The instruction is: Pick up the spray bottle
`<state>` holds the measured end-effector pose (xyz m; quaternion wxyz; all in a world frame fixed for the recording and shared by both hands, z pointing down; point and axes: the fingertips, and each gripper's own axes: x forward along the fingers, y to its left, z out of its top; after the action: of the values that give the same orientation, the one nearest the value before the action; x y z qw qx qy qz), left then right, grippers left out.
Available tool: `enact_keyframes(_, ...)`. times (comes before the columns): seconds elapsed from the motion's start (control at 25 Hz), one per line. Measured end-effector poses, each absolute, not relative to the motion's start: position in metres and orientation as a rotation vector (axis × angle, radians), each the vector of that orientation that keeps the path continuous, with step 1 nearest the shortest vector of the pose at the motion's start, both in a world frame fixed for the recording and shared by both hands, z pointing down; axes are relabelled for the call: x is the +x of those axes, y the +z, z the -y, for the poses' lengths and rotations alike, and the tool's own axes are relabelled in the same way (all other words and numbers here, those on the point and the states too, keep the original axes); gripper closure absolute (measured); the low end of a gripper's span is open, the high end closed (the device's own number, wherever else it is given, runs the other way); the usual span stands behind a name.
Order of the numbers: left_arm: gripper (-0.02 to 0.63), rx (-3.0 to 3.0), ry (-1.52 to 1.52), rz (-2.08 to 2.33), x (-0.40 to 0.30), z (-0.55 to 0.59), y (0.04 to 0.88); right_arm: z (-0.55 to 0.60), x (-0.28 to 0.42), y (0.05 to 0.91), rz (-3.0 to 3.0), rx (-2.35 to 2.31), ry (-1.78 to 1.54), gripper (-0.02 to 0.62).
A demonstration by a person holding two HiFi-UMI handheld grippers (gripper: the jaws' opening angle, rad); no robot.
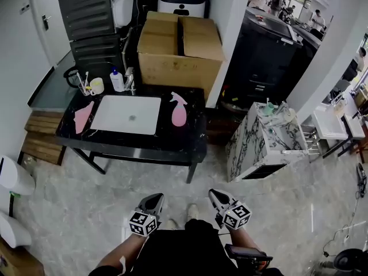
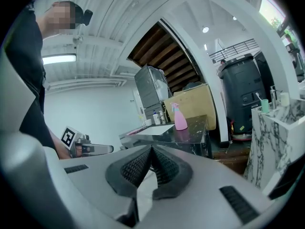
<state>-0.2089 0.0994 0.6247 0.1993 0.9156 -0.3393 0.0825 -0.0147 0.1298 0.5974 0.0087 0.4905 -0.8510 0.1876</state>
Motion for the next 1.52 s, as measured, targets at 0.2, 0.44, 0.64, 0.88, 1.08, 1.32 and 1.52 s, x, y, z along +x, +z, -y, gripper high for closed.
enact_keyframes(0.2, 0.598, 2.561, 0.234, 0.929, -0.198, -0.103, 0.628, -0.131, -0.002, 0.597, 2.64, 1.554, 0.577, 0.571)
enact_keyframes(0.44, 0.598, 2.557, 0.264, 0.935, -0.185, -0.097, 0.629, -0.12, 0.016, 0.6, 2.644, 1.573, 0.595, 0.571)
enact_keyframes(0.64, 0.598, 2.558, 0.28, 0.966, -0.161, -0.082, 0.625, -0.104, 0.033, 0.604, 2.674, 1.531, 0.617, 0.571)
enact_keyframes(0.88, 0.598, 2.558, 0.287, 1.005, -0.124, -0.061, 0.618, -0.078, 0.071, 0.605, 2.705, 1.497, 0.629, 0.571)
enact_keyframes(1.08, 0.598, 2.533, 0.301, 1.062, -0.096, -0.047, 0.618, -0.054, 0.099, 0.607, 2.746, 1.443, 0.637, 0.571)
enact_keyframes(1.32, 0.598, 2.506, 0.315, 1.131, -0.063, -0.036, 0.619, -0.032, 0.129, 0.611, 2.79, 1.36, 0.644, 0.571)
enact_keyframes(1.52, 0.598, 2.48, 0.317, 1.192, -0.037, -0.03, 0.619, -0.02, 0.152, 0.614, 2.821, 1.294, 0.654, 0.571)
